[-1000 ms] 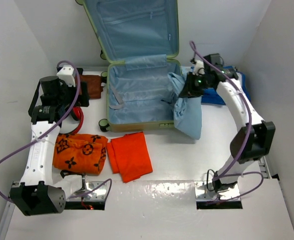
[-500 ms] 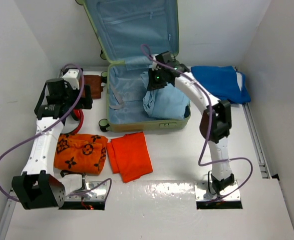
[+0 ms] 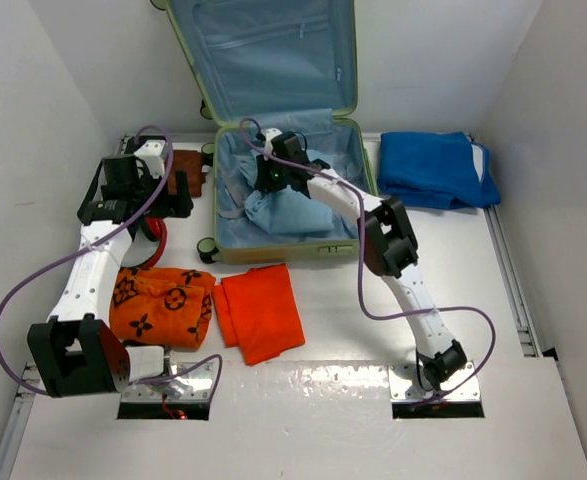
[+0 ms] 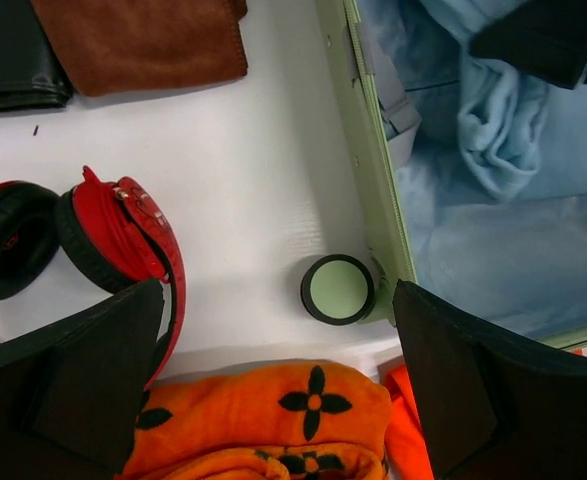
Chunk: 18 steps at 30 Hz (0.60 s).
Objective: Pack the luggage
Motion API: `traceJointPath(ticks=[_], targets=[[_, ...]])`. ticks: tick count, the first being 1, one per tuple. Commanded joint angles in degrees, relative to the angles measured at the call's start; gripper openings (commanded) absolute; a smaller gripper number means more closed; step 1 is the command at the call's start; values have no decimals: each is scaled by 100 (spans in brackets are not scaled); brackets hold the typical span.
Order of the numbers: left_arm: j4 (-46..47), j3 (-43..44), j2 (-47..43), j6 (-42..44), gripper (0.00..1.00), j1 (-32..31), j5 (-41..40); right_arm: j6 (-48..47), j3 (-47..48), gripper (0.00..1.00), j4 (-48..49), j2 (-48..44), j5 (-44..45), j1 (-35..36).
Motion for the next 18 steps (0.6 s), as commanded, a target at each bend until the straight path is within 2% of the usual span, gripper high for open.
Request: traceJointPath(ticks=[1, 9, 12, 13, 15, 17, 18], targets=[[188, 244, -47, -79, 100, -62, 207, -13, 268, 0, 1914, -200, -115, 346], [240, 244, 67, -79, 100, -62, 208, -74, 516, 0, 2397, 239, -79, 416], [240, 296, 181, -131, 100, -62, 208, -303, 455, 18, 2388, 344, -80, 469], [240, 296, 234, -132, 100, -62, 208, -321, 437, 32, 2379, 380, -71, 487], [240, 358, 234, -132, 100, -62, 208, -417, 402, 47, 2283, 433, -10, 478], [188, 410, 234, -132, 100, -62, 208, -531, 324, 60, 2195, 372, 78, 478], [188, 411, 234, -132, 100, -62, 208, -567, 184, 63, 2177, 241, 78, 452]])
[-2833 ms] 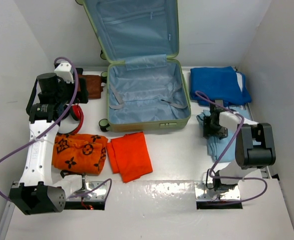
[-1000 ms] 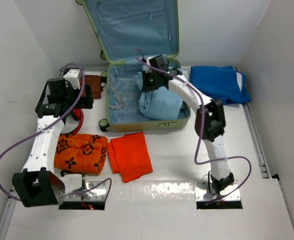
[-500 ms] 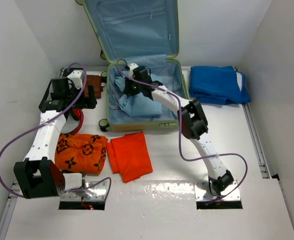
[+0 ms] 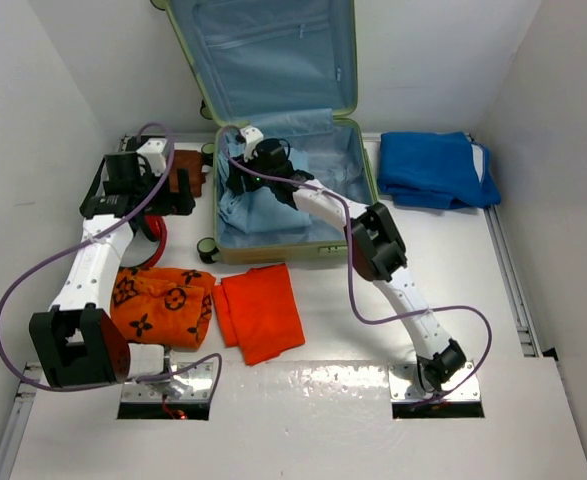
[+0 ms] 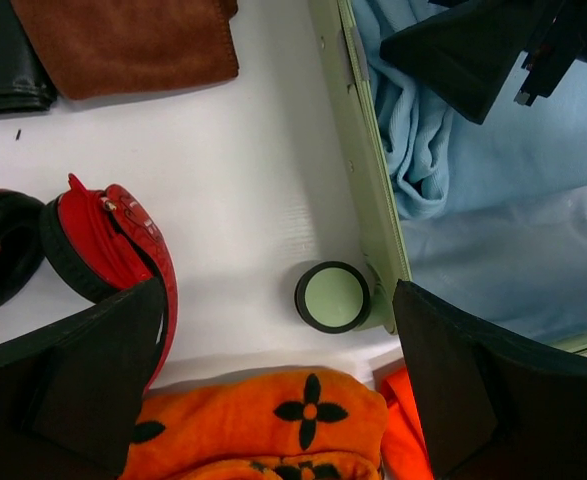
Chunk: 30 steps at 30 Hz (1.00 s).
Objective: Pack the luggage
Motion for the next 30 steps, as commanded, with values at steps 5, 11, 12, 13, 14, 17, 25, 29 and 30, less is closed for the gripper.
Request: traceJointPath(ticks=[5, 11, 12, 13, 14, 17, 25, 29, 30], targets=[[157, 236, -304, -88, 100, -62, 81, -381, -831, 68, 227, -1519, -103, -266], [104, 183, -682, -27, 100, -62, -25, -521, -1640, 68, -774, -3512, -34, -1011], [104, 183, -683, -27, 100, -62, -25, -566, -1736, 68, -915, -3655, 53, -1127], [104, 131, -735, 26, 100, -62, -77, -618, -1755, 68, -1351, -3926, 141, -1380], [104, 130, -735, 26, 100, -62, -77, -732, -1824, 68, -1443, -4181, 229, -1670], [104, 182, -735, 26, 100, -62, -77, -926, -2630, 69, -1690, -4665, 554, -2426], [52, 297, -568, 26, 100, -62, -192, -1128, -2038, 100, -2621, -3386, 575, -3938], [52, 297, -568, 131, 100, -62, -358, -1575, -2210, 100, -2483, -3015, 47, -4108], [-1, 297, -568, 132, 100, -62, -359, -1820, -2281, 100, -2411, -2936, -120, -4090]])
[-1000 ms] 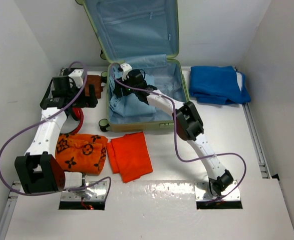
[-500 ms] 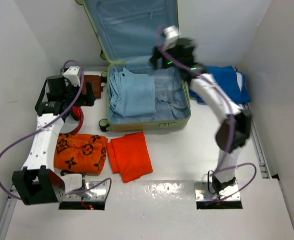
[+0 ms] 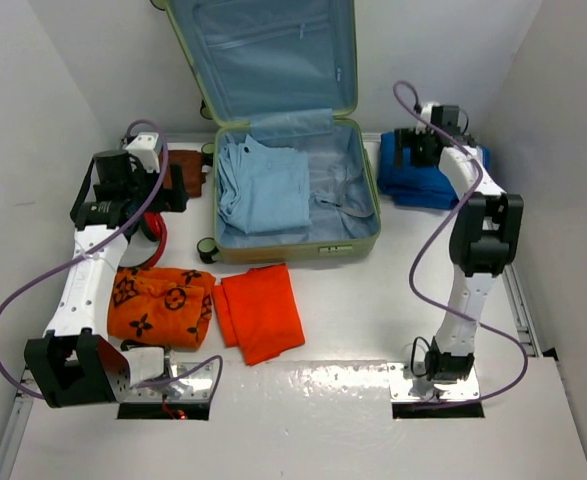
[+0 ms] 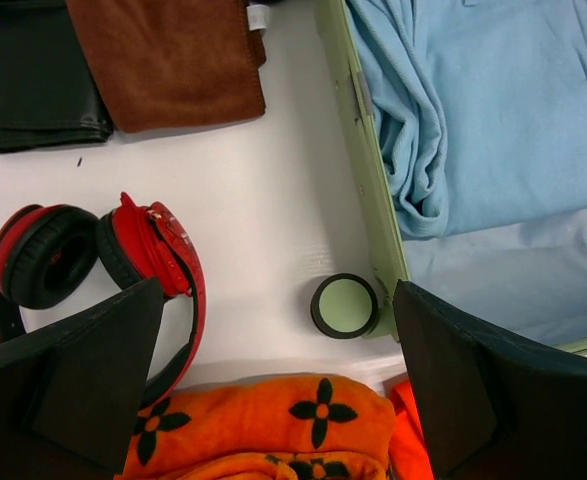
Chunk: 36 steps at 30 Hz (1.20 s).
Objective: Pack the luggage
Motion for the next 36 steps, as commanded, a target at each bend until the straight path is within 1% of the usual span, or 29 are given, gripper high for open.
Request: traceJointPath(ticks=[1, 4, 8, 10, 14, 16, 17, 18, 19, 20, 22, 26, 31, 34, 35, 36], targets=[[16, 212, -15, 77, 100, -62, -118, -658, -192, 100, 13, -94, -591, -1], [16, 159, 37, 139, 100, -62, -171, -1350, -483, 100, 295, 55, -609, 87], [-36, 221, 90, 243, 100, -62, -118, -1827, -623, 100, 409, 266, -670, 105], [-36, 221, 90, 244, 100, -62, -118, -2098, -659, 100, 340, 327, -697, 96], [-36, 273, 152, 244, 100, -62, -118, -2477, -510, 100, -187, 758, -206, -35], [-89, 273, 152, 244, 100, -62, -118, -2679, -658, 100, -328, 750, -161, -228], [-89, 273, 152, 305, 100, -62, -118, -2863, -981, 100, -346, 706, -161, -299], [-89, 326, 152, 305, 100, -62, -118, -2934, -1115, 100, -207, 593, -152, -352], [-89, 326, 152, 306, 100, -62, -118, -3231, -1273, 100, -153, 470, -170, -517], [-89, 326, 204, 306, 100, -62, -118, -3321, -1614, 100, -118, 425, -205, -563], [-89, 387, 257, 306, 100, -62, -118, -3487, -1862, 100, 5, 267, -292, -720], [-89, 502, 380, 244, 100, -62, -65, -3550, -1846, 100, -144, 336, -372, -853], [-89, 607, 432, 244, 100, -62, -65, -3673, -1934, 100, 6, 486, -196, -827], [-142, 660, 433, 244, 100, -62, -65, -4032, -2091, 100, -12, 486, -275, -739], [-142, 660, 433, 244, 100, -62, -65, -4347, -2118, 100, -38, 434, -327, -713], [-142, 660, 433, 244, 100, -62, -65, -4445, -2118, 100, -247, 372, -398, -686]])
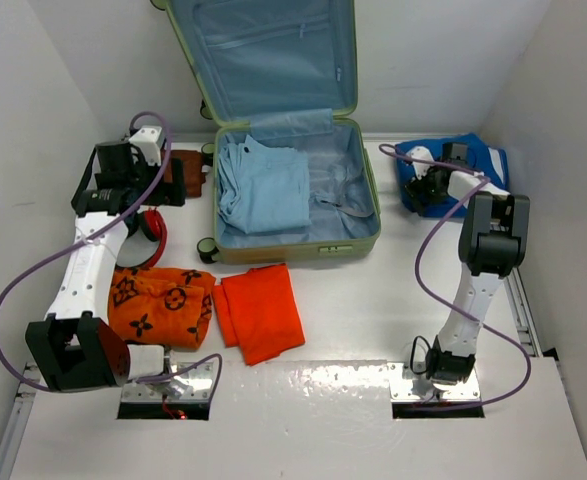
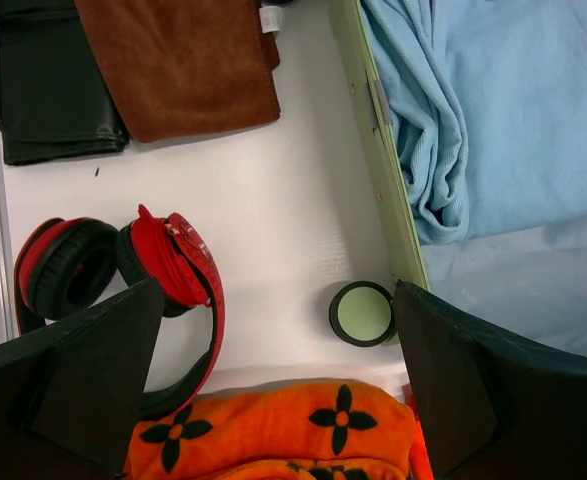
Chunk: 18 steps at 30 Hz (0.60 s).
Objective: Pack the luggage
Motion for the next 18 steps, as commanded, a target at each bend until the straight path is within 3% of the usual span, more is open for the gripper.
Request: traceJointPath(ticks=[1, 6, 13, 16, 18], targets=[[40, 234, 33, -27, 100, -62, 48, -693, -210, 100, -806, 164, 26, 35], [40, 287, 86, -27, 100, -62, 101, -1142, 203, 100, -1641, 244, -317, 35], [40, 401, 139, -27, 100, -62, 40, -1635, 492, 100, -1863, 603, -45, 70], [-22, 524, 139, -27, 100, -62, -13, -1425, 1037, 82, -2143, 1085, 254, 149], [-74, 646, 191, 25, 100, -62, -74, -1284, 1501, 55, -2423, 1333, 368, 184]])
